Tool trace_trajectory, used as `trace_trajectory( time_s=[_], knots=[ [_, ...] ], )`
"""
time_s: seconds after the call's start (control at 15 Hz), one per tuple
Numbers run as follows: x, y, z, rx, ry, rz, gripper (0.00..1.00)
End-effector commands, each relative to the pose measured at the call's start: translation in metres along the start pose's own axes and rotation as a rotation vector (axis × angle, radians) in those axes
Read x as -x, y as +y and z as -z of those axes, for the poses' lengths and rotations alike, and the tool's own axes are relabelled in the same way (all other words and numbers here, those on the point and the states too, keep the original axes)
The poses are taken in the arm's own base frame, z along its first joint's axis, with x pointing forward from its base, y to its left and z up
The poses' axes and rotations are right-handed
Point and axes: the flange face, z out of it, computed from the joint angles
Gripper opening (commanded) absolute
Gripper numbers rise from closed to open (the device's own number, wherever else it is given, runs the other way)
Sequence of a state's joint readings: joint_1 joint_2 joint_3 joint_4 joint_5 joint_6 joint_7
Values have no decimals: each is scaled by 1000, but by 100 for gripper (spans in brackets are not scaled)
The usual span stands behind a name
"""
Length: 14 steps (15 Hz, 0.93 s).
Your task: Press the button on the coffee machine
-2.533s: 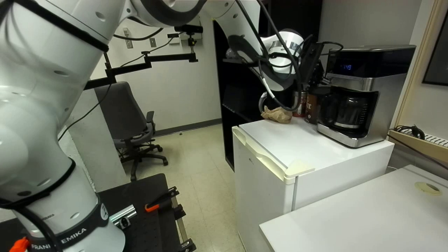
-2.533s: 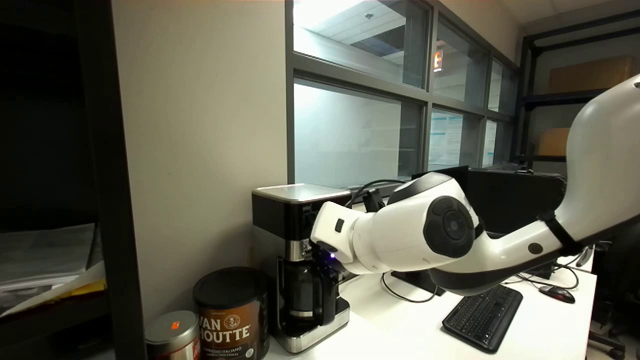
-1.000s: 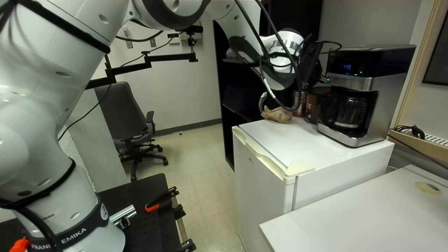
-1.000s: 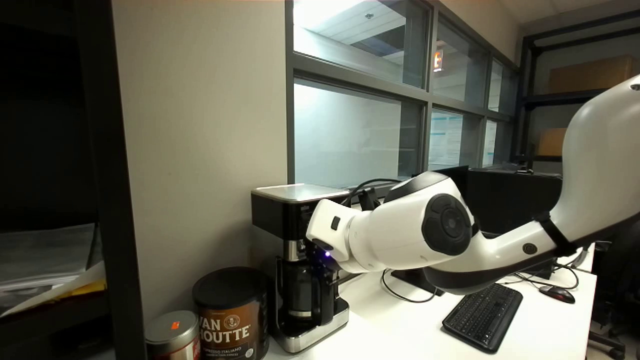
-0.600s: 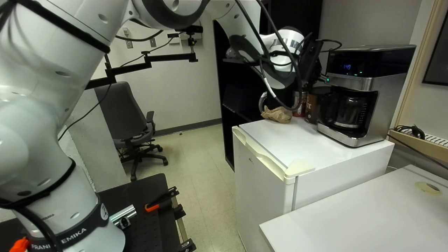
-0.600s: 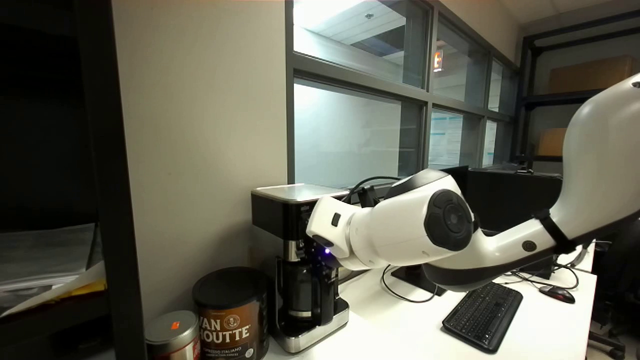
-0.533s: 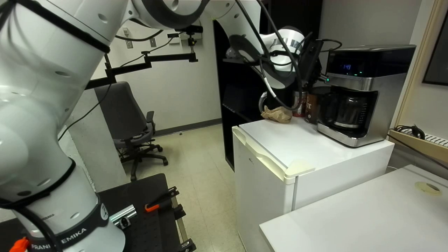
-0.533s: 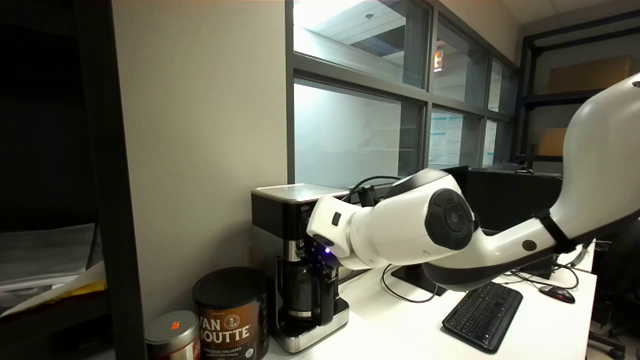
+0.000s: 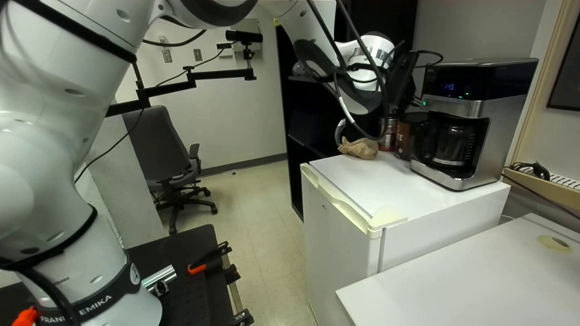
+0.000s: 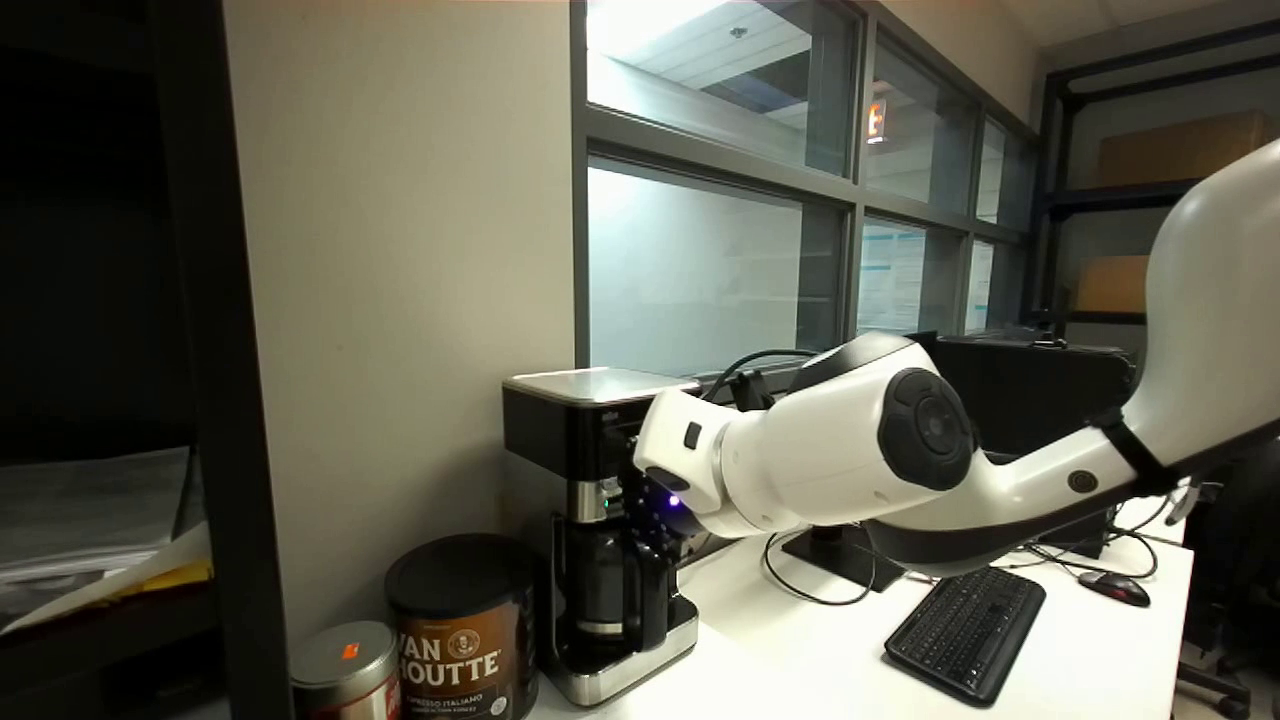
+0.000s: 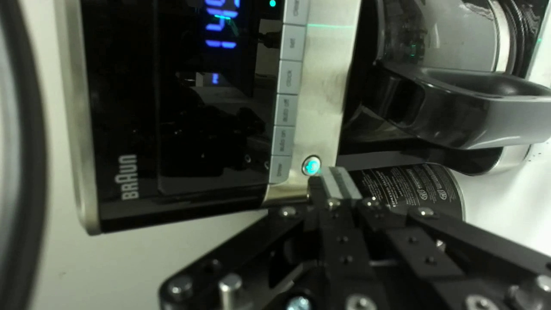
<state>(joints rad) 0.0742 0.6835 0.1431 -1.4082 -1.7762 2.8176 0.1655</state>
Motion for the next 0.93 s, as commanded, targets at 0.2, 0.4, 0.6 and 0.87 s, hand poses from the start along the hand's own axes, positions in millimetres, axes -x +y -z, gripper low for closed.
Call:
trace_trajectory(
  time_s=[0.2, 0.4, 0.6, 0.87],
  knots=[
    [9, -3, 24, -11, 45, -22, 0],
    [11, -2, 31, -6, 73, -42, 0],
    [13, 0, 37, -1, 105, -55, 0],
    [13, 1, 42, 6, 134, -65, 0]
  ],
)
